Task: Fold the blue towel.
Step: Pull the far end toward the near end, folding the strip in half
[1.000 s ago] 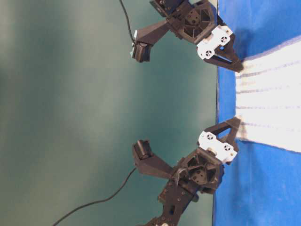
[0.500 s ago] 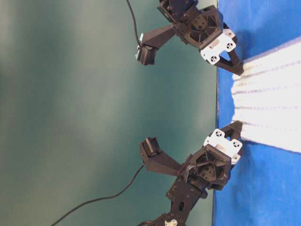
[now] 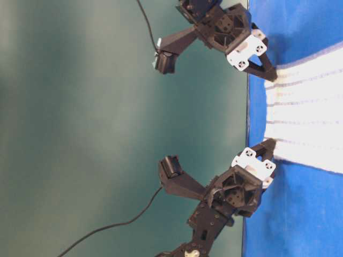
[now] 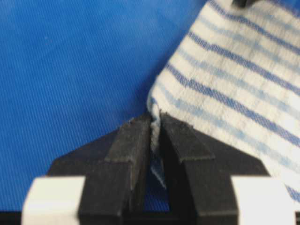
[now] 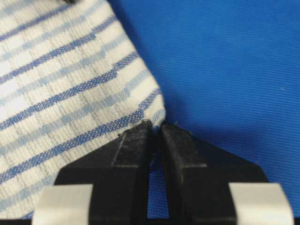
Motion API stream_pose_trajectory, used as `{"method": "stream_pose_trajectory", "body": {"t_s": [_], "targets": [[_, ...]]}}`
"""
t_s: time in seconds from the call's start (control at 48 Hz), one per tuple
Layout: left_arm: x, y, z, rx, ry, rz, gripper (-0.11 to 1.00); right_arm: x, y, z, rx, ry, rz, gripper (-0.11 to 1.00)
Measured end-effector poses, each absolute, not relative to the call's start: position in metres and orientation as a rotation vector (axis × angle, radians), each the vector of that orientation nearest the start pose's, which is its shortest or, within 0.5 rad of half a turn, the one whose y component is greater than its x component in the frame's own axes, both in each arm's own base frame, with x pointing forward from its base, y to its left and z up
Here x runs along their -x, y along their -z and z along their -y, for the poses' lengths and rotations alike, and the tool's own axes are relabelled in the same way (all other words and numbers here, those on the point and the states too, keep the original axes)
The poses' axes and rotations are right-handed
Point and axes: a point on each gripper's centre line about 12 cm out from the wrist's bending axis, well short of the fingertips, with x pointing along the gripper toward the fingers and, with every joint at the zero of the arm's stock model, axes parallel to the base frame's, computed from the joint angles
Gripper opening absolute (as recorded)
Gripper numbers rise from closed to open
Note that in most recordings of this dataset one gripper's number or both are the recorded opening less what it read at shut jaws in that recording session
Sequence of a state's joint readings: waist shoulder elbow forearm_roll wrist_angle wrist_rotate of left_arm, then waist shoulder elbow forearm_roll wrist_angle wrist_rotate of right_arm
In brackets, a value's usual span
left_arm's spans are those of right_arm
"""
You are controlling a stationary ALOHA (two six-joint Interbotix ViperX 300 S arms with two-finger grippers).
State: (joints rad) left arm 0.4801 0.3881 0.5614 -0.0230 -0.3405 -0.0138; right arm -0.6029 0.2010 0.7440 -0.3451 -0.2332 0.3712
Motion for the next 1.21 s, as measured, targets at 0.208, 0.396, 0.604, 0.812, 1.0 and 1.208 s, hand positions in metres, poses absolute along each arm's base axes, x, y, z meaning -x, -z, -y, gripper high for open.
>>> {"method": "stream_pose_trajectory", "body": {"t_s": [0.208, 0.396, 0.604, 0.812, 1.0, 1.208], "targets": [[-0.39, -0.09, -0.204, 0.157, -0.479, -0.571, 0.05, -0.318, -0.11, 0.208, -0.259, 0.517, -0.633, 0.09], [-0.389, -0.115, -0.192, 0.126, -0.451, -0.555, 0.05, -0.314, -0.125, 0.202, -0.249, 0.514, -0.601, 0.09], [-0.387, -0.136, -0.168, 0.097, -0.401, -0.534, 0.05, -0.313, -0.141, 0.178, -0.229, 0.465, -0.573, 0.09], [-0.382, -0.148, -0.134, 0.076, -0.331, -0.523, 0.05, -0.309, -0.158, 0.141, -0.196, 0.391, -0.568, 0.09], [-0.379, -0.148, -0.095, 0.052, -0.239, -0.534, 0.05, -0.303, -0.171, 0.102, -0.161, 0.305, -0.576, 0.09], [-0.377, -0.149, -0.047, 0.036, -0.127, -0.536, 0.05, -0.297, -0.172, 0.067, -0.154, 0.221, -0.599, 0.09]]}}
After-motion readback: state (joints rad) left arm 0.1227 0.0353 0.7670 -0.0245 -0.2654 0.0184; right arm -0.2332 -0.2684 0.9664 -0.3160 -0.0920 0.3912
